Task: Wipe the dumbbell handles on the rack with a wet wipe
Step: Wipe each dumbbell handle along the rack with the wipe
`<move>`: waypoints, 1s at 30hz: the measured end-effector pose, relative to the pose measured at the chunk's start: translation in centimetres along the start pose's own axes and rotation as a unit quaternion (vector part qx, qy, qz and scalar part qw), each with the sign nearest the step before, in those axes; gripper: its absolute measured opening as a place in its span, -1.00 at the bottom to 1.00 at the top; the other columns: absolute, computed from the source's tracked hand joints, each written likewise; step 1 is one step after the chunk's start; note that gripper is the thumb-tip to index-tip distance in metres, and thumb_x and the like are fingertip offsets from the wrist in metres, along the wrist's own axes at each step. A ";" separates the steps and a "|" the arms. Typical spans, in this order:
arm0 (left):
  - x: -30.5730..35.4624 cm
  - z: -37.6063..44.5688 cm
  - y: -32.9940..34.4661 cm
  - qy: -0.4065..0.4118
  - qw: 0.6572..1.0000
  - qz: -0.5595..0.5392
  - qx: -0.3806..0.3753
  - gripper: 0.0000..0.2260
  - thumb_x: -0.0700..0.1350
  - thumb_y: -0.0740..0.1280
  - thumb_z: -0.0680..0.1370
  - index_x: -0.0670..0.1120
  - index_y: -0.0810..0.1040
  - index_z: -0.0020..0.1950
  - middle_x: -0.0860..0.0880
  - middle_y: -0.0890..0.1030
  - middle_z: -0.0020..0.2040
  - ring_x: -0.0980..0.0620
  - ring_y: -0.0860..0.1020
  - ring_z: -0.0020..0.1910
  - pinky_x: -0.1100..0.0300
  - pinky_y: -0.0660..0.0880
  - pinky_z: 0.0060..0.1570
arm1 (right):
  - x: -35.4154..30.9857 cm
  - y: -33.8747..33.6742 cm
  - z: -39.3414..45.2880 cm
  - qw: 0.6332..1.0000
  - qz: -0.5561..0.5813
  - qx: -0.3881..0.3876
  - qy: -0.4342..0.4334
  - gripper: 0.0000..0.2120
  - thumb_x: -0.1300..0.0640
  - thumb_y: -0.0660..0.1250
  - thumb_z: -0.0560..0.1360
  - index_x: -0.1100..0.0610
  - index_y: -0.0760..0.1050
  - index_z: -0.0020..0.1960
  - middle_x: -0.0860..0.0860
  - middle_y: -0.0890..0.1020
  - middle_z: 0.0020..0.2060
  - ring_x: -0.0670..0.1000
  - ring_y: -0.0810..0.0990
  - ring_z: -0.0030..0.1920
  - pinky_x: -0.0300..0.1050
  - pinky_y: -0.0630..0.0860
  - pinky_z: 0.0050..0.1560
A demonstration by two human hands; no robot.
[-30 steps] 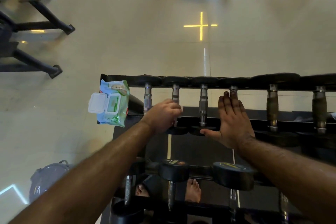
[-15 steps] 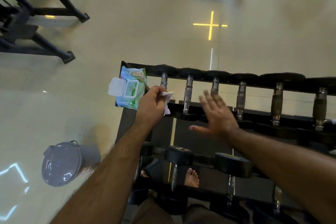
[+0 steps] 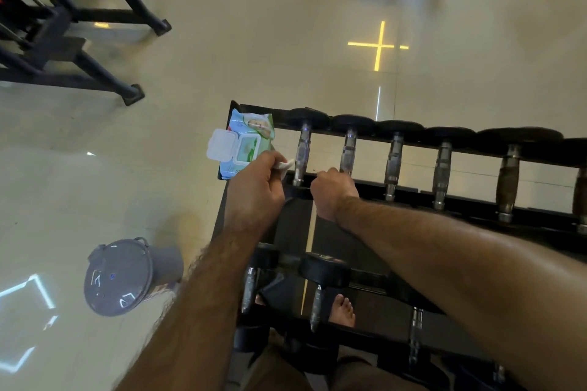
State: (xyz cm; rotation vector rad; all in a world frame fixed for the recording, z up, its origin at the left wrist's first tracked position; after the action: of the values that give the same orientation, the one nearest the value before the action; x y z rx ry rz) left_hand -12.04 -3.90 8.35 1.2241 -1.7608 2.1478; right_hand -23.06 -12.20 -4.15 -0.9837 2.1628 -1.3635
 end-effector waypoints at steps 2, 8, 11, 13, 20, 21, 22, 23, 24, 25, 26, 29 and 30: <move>-0.1 -0.1 0.0 -0.008 1.000 -0.005 -0.004 -0.84 -0.17 0.36 0.65 -0.01 0.59 0.22 -0.04 0.65 0.19 -0.08 0.58 0.22 0.48 0.38 -0.12 | 1.2 0.5 -1.4 0.997 0.055 0.058 -0.015 -0.70 -0.02 0.38 0.63 0.14 0.64 0.26 0.06 0.61 0.16 0.12 0.56 0.17 0.09 0.60 0.17; 0.9 0.1 1.0 -0.004 0.999 -0.032 -0.006 -0.86 -0.18 0.37 0.65 -0.01 0.57 0.19 0.01 0.61 0.10 0.05 0.53 0.10 0.21 0.60 -0.03 | 4.9 1.8 -5.2 0.982 0.116 0.144 -0.046 -0.49 -0.13 0.48 0.59 0.11 0.58 0.44 0.09 0.63 0.29 0.17 0.57 0.26 0.18 0.61 0.27; 1.9 0.4 1.9 0.012 0.999 -0.032 -0.015 -0.86 -0.18 0.37 0.65 -0.02 0.58 0.19 0.03 0.60 0.04 0.10 0.52 0.00 0.17 0.61 -0.05 | 5.4 0.9 -5.6 0.983 0.067 0.143 -0.098 -0.38 -0.33 0.36 0.59 0.03 0.51 0.49 0.05 0.58 0.37 0.15 0.54 0.36 0.17 0.48 0.40; 2.5 0.7 2.4 0.026 0.999 -0.030 -0.023 -0.86 -0.18 0.38 0.65 -0.03 0.58 0.19 0.04 0.60 0.01 0.14 0.52 -0.07 0.21 0.58 -0.06 | 8.8 -0.2 -6.4 0.978 0.048 0.194 -0.063 -0.22 -0.46 0.26 0.55 0.07 0.44 0.55 0.13 0.51 0.48 0.23 0.45 0.49 0.27 0.32 0.55; 4.5 1.5 4.6 0.046 0.997 -0.042 -0.036 -0.85 -0.20 0.37 0.64 -0.01 0.58 0.18 0.19 0.54 -0.10 0.32 0.51 -0.14 0.39 0.42 -0.15 | 22.1 2.5 -9.5 0.967 0.119 0.117 0.194 0.55 -0.77 0.22 0.21 0.19 -0.45 0.68 0.15 -0.47 0.65 0.18 -0.47 0.66 0.24 -0.22 0.70; 4.9 1.6 5.1 0.051 0.997 -0.049 -0.038 -0.85 -0.21 0.37 0.64 -0.01 0.59 0.18 0.18 0.55 -0.10 0.29 0.53 -0.13 0.36 0.45 -0.14 | 22.2 3.4 -9.5 0.967 0.126 0.099 0.198 0.57 -0.79 0.20 0.18 0.19 -0.50 0.66 0.15 -0.52 0.63 0.17 -0.51 0.64 0.24 -0.24 0.70; 5.2 1.6 5.6 0.056 0.996 -0.055 -0.039 -0.84 -0.21 0.37 0.64 0.00 0.59 0.18 0.16 0.58 -0.08 0.26 0.55 -0.12 0.33 0.49 -0.12 | 21.9 4.0 -9.4 0.968 0.131 0.092 0.196 0.58 -0.79 0.19 0.17 0.20 -0.52 0.65 0.14 -0.55 0.61 0.17 -0.53 0.63 0.24 -0.24 0.70; 5.4 1.7 6.0 0.060 0.996 -0.059 -0.041 -0.83 -0.21 0.37 0.64 0.01 0.58 0.18 0.14 0.60 -0.07 0.25 0.57 -0.10 0.31 0.52 -0.10 | 21.6 4.6 -9.3 0.968 0.137 0.086 0.195 0.58 -0.79 0.20 0.18 0.20 -0.52 0.65 0.14 -0.57 0.60 0.16 -0.55 0.63 0.25 -0.23 0.70; 5.5 1.9 6.6 0.063 0.995 -0.060 -0.044 -0.83 -0.21 0.37 0.64 0.01 0.58 0.18 0.12 0.61 -0.06 0.23 0.58 -0.09 0.31 0.53 -0.09 | 21.4 5.1 -9.2 0.967 0.143 0.081 0.195 0.58 -0.79 0.21 0.18 0.20 -0.53 0.64 0.14 -0.58 0.59 0.16 -0.55 0.62 0.26 -0.22 0.70; 5.6 2.0 7.1 0.067 0.995 -0.058 -0.048 -0.84 -0.21 0.37 0.65 0.01 0.58 0.18 0.11 0.62 -0.06 0.22 0.59 -0.09 0.30 0.55 -0.08 | 21.3 5.3 -9.1 0.966 0.145 0.082 0.198 0.58 -0.79 0.19 0.17 0.20 -0.53 0.64 0.14 -0.58 0.59 0.16 -0.54 0.63 0.28 -0.23 0.69; 5.7 2.1 7.5 0.073 0.995 -0.054 -0.053 -0.84 -0.20 0.37 0.65 0.01 0.58 0.18 0.10 0.63 -0.06 0.20 0.60 -0.09 0.29 0.56 -0.07 | 21.4 5.4 -9.1 0.965 0.142 0.091 0.203 0.58 -0.81 0.14 0.15 0.20 -0.51 0.65 0.15 -0.55 0.61 0.17 -0.52 0.64 0.32 -0.24 0.68; 5.7 2.6 8.6 0.085 0.994 -0.035 -0.063 -0.84 -0.19 0.36 0.65 0.01 0.58 0.19 0.09 0.64 -0.03 0.18 0.60 -0.07 0.32 0.54 -0.04 | 21.7 5.1 -9.0 0.964 0.122 0.110 0.209 0.59 -0.85 0.04 0.10 0.20 -0.42 0.69 0.18 -0.43 0.67 0.25 -0.43 0.67 0.43 -0.27 0.63; 5.8 2.7 8.9 0.087 0.993 -0.032 -0.067 -0.84 -0.19 0.36 0.65 0.01 0.58 0.20 0.10 0.64 -0.02 0.18 0.60 -0.07 0.36 0.51 -0.03 | 21.9 4.9 -9.0 0.965 0.113 0.116 0.205 0.59 -0.85 0.03 0.09 0.20 -0.38 0.70 0.19 -0.39 0.68 0.27 -0.40 0.68 0.47 -0.25 0.62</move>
State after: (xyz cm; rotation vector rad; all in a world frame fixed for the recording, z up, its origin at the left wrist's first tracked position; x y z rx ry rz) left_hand -19.37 -11.38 5.11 1.0153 -1.7362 1.9980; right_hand -45.35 -21.46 -3.76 -0.3746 2.2402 -1.7719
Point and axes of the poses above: each hand's wrist, its own z-axis towards the middle knuckle, its own y-axis out of the palm, x = y × z, the point moved 10 cm from there along z, towards the middle knuckle
